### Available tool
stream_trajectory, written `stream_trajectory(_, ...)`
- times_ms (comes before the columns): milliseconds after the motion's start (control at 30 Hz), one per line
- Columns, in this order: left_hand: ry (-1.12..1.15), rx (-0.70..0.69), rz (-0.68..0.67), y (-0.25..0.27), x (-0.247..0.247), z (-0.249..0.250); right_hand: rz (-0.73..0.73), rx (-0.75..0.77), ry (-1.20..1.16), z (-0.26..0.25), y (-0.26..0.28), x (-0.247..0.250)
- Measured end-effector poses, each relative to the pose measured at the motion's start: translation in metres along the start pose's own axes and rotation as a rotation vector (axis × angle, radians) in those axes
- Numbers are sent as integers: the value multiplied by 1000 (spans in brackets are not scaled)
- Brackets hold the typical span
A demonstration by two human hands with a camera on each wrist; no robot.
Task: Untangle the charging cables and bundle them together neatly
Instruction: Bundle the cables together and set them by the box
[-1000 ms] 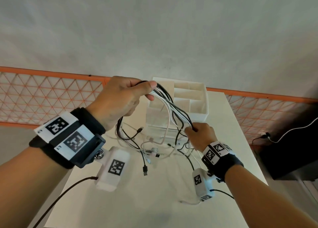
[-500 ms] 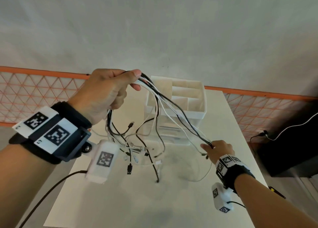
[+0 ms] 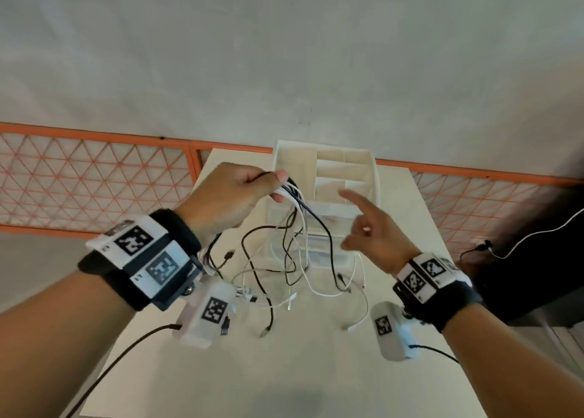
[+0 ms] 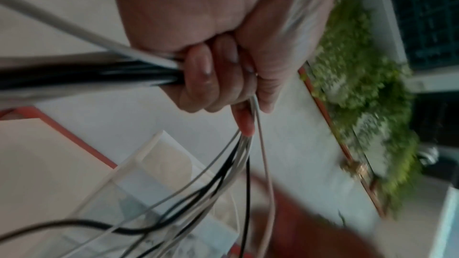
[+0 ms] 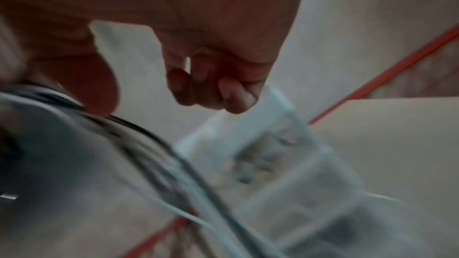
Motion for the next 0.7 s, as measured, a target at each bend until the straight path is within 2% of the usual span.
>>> stream_trajectory(67, -155, -45, -30, 2, -20, 6, -56, 157, -115, -59, -13, -10)
stream_trajectory(133, -279, -110, -34, 2, -34, 12, -85, 207, -25, -85, -23, -20)
stream_trajectory(233, -370, -113, -79, -6, -36, -3, -84, 98, 152, -65, -28, -18)
stream_trajectory(300, -545, -53, -122, -12, -34, -30, -87, -40, 247, -35, -21, -8)
stream_trajectory(367, -690, 9, -109, -16, -29, -64, -12, -194, 299, -6, -9, 14)
stream_trajectory(467, -653, 124, -61, -24, -17, -114, 128, -428, 250, 34, 9, 45)
stream_trajectory(533, -545, 183, -92, -25, -16, -137, 237, -524, 135, 56, 13, 56)
stream_trajectory(600, -460, 183, -162, -22, -26, -144, 332, -533, 82, 66, 9, 66)
stream_trajectory(700, -318, 201, -228, -23, -42, -134, 461, -475, 39, 55, -4, 85)
Point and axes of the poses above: each hand's wrist, its own y-axis away from the middle knuckle, its own x-axis out of the back of the hand, z = x × y, the point moved 7 cm from there along -y, towards the middle knuckle, and after that the axes turned 14 degrees about x, right-handed, at the moved point
